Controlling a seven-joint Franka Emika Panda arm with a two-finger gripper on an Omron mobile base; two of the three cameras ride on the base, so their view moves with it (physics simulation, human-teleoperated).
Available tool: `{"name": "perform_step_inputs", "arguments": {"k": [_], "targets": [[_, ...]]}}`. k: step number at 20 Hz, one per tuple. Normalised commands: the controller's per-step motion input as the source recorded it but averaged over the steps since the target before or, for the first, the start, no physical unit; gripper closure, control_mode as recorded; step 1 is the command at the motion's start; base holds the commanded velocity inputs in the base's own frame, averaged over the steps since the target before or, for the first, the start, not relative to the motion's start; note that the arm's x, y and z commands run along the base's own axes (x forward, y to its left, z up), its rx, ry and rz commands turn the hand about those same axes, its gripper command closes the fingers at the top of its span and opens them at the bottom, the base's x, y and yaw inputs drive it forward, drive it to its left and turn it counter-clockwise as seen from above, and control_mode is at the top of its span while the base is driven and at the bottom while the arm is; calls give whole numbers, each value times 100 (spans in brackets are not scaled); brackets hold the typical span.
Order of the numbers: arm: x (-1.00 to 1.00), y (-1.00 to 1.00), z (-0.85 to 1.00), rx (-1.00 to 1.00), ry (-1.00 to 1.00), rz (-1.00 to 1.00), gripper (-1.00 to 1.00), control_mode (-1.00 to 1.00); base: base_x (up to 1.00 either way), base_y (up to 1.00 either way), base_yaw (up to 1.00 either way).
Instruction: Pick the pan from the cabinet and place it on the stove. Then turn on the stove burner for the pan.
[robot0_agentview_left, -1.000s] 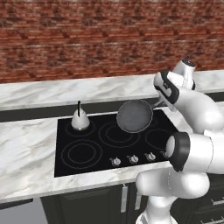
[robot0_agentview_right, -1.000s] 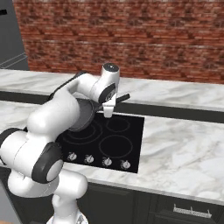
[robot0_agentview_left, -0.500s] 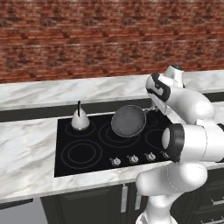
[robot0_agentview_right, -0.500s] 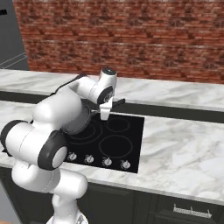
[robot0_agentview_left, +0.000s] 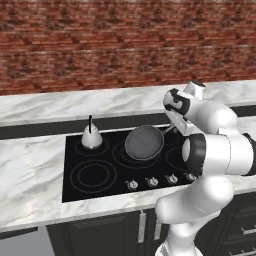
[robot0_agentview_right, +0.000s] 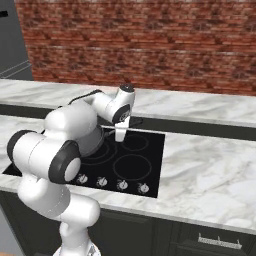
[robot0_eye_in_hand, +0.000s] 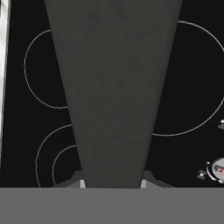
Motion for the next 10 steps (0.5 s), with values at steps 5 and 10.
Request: {"name": "perform_step_inputs", "arguments": {"k": [5, 10], "targets": [[23, 18, -39, -1, 2, 0, 100, -100, 0, 0, 0], [29, 3, -37, 0, 0, 0, 100, -100, 0, 0, 0]]}}
